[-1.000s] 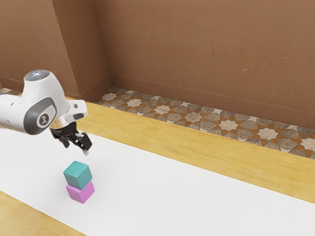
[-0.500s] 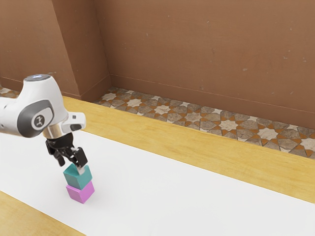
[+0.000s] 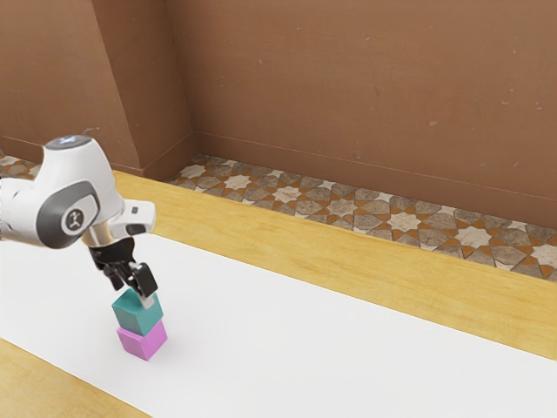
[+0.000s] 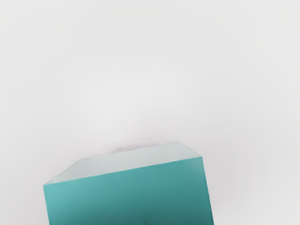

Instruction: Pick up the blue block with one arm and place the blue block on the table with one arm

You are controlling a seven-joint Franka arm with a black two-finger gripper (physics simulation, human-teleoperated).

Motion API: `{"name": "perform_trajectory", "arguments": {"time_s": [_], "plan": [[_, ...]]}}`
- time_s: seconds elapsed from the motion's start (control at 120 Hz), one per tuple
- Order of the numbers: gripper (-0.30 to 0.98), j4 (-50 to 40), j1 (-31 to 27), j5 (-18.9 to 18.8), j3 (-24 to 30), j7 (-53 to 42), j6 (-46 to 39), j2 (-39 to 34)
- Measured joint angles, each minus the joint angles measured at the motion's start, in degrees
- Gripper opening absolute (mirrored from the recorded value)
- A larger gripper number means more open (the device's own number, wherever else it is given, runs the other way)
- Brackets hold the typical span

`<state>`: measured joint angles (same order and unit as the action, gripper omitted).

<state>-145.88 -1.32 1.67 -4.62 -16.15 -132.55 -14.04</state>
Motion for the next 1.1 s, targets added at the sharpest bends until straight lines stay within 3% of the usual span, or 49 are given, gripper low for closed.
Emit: {"name": "perform_trajectory", "arguments": {"time_s": [0.467, 0.917, 1.1], "plan": [[0.69, -2.13, 0.00, 0.57, -0.47, -2.51, -3.23, 0.83], [0.68, -1.98, 0.00, 0.51, -0.55, 2.14, -4.40, 3.06], [0.48, -1.97, 0.00, 0.17, -0.54, 3.86, -4.74, 3.36]]}}
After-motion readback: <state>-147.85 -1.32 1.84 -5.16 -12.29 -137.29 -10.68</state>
